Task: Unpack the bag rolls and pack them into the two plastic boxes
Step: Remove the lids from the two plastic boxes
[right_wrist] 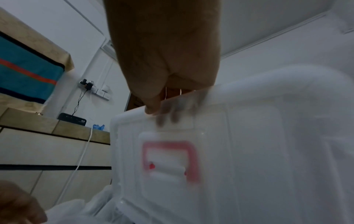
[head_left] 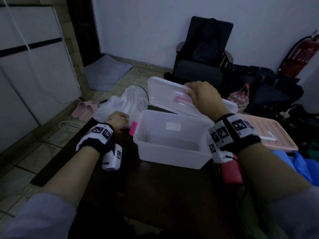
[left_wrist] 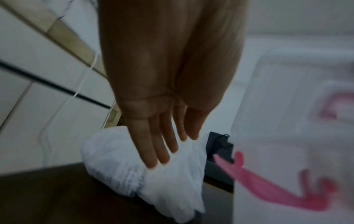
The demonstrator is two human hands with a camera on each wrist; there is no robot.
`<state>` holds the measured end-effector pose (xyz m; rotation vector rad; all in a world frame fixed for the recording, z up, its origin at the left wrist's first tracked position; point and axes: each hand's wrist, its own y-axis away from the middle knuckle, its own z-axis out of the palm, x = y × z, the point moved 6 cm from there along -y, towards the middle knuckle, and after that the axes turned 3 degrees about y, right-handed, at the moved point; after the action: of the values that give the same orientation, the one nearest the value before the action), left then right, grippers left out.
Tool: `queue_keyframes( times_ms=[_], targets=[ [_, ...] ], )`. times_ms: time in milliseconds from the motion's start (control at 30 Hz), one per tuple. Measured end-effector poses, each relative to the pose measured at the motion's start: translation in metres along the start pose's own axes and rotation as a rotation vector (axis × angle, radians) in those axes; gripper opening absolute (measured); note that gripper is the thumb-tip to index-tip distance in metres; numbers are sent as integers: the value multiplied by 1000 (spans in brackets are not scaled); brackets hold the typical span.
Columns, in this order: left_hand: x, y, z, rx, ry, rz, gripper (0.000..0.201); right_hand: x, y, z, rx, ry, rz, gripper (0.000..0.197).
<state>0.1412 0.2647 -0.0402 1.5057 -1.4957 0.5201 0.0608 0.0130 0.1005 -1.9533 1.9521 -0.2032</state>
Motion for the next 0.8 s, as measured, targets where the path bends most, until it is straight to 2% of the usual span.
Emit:
queue_keyframes(
  times_ms=[67,133,200,300,433,567,667,800],
  targets=[
    [8,-20,-13,148,-276,147,38,6,-22,-2,-1,-42,-1,33],
    [14,-38,-15,198,-358,236,50,11,-44,-3,0,-91,6,31],
    [19,-58,-11,192,-445,287,60,16,-65,0,-18,-151,22,28],
    [15,-85,-3,118,-628,228,67,23,-92,18,-122,-185,33,27],
    [8,-110,8,33,-557,204,53,35,-123,54,-284,-170,80,29],
    [0,-127,6,43,-451,185,44,43,-140,93,-440,-158,130,32],
    [-2,-134,6,53,-432,166,42,37,-145,117,-549,-59,81,30],
    [1,-135,2,96,-362,127,34,29,-147,141,-614,-13,14,30]
  ],
)
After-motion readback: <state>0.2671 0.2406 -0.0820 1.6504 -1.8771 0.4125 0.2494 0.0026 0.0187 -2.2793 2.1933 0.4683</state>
